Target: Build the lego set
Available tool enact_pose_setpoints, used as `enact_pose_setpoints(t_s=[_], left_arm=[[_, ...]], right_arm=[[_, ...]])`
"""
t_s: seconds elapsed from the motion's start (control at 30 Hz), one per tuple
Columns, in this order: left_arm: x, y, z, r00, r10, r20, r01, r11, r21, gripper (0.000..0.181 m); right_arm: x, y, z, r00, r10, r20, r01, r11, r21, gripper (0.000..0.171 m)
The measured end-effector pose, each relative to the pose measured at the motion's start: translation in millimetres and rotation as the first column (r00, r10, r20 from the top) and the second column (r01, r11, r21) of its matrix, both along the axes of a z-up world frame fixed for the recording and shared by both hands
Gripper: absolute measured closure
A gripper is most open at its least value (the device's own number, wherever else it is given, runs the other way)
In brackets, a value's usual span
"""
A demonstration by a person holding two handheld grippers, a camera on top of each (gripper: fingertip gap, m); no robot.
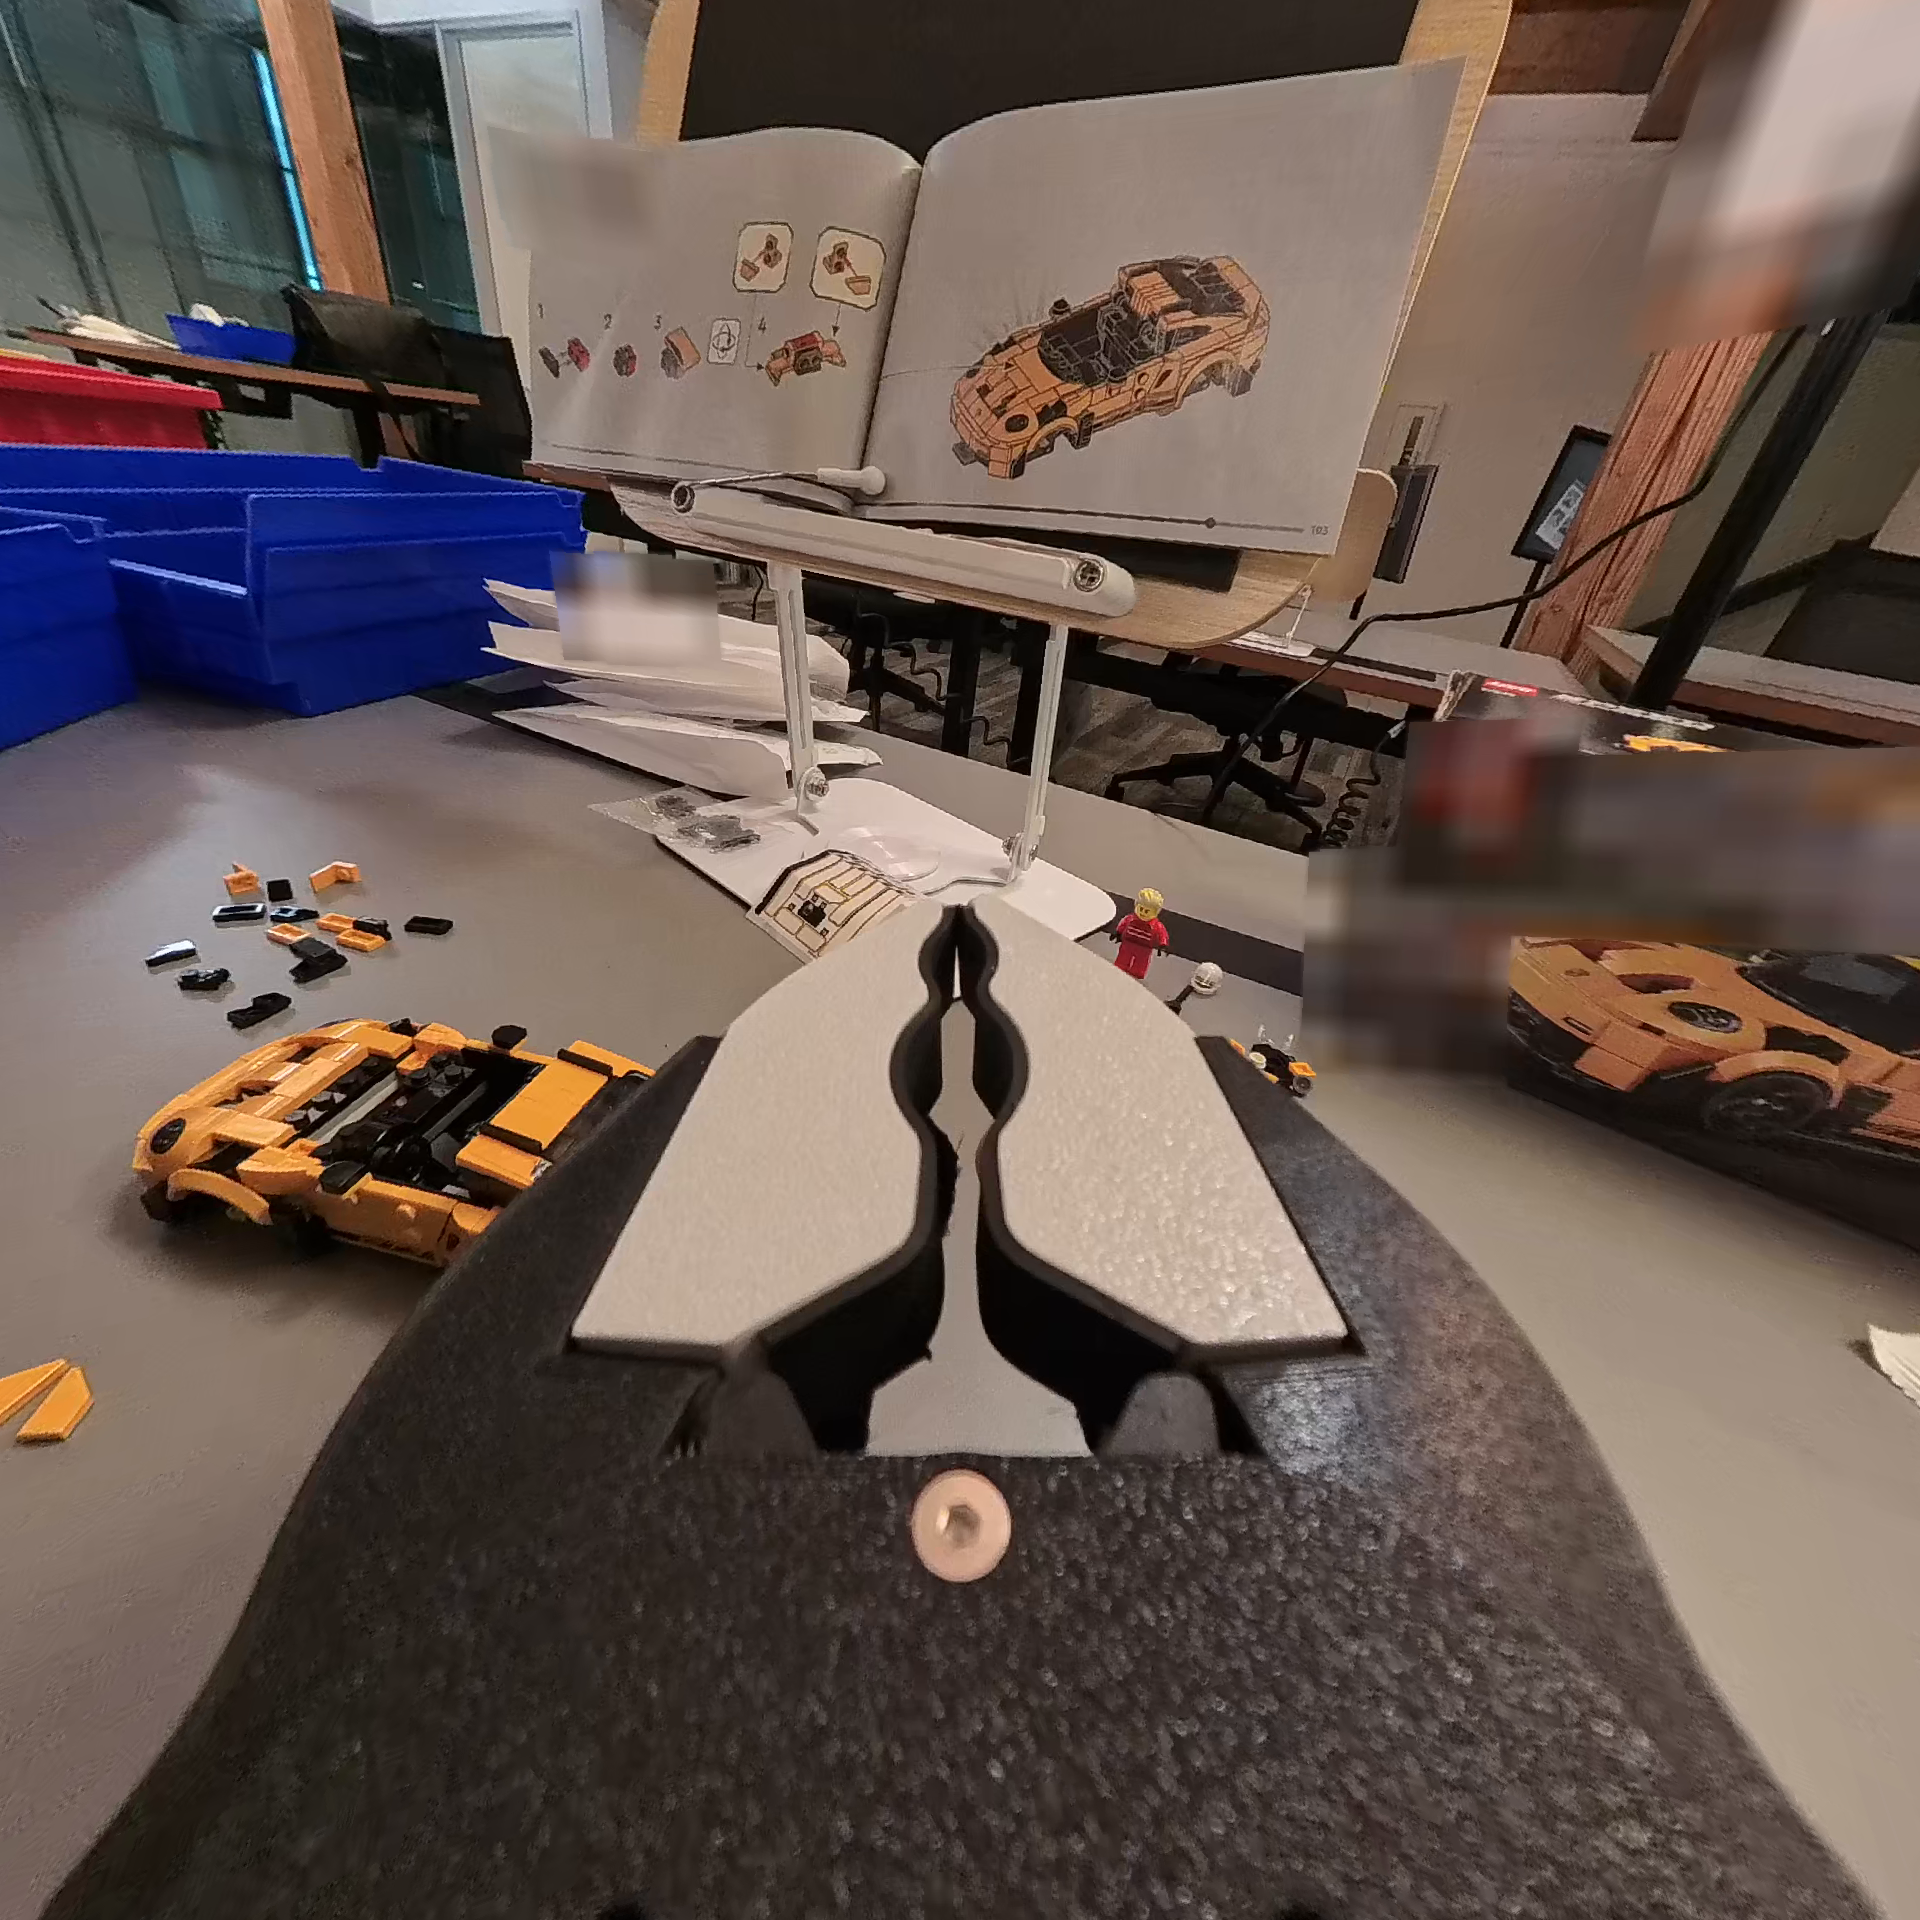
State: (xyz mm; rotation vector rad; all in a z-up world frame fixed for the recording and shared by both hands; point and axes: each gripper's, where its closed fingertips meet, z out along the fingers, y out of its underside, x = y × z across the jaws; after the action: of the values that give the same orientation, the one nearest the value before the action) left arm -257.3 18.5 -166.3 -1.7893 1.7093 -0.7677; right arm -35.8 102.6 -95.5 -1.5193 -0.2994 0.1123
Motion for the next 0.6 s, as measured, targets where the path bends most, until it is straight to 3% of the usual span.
enact_pose_setpoints(t_s=[0.13,0.27,0.53,0.6], left_arm=[[-52.5,90.1,17.9,0.946,0.323,0.012,-0.323,0.942,0.088,0.165],[-108.5,158.7,-19.1,0.857,0.479,-0.189,-0.459,0.877,0.143,0.161],[-114.3,186.3,-61.0,0.832,0.441,-0.336,-0.428,0.896,0.116,0.152],[-112.0,187.8,-61.4,0.837,0.44,-0.326,-0.435,0.896,0.091,0.163]], right_arm=[[-1.2,-0.1,0.1,1.0,0.006,-0.004,-0.006,1.0,-0.002,0.171],[-0.7,-0.6,1.2,1.0,0.004,0.001,-0.004,1.0,0.002,0.171],[2.6,1.3,-2.1,1.0,-0.004,0.001,0.004,1.0,-0.011,0.171],[3.0,1.7,-2.9,1.0,-0.005,-0.001,0.005,1.0,-0.014,0.171]])
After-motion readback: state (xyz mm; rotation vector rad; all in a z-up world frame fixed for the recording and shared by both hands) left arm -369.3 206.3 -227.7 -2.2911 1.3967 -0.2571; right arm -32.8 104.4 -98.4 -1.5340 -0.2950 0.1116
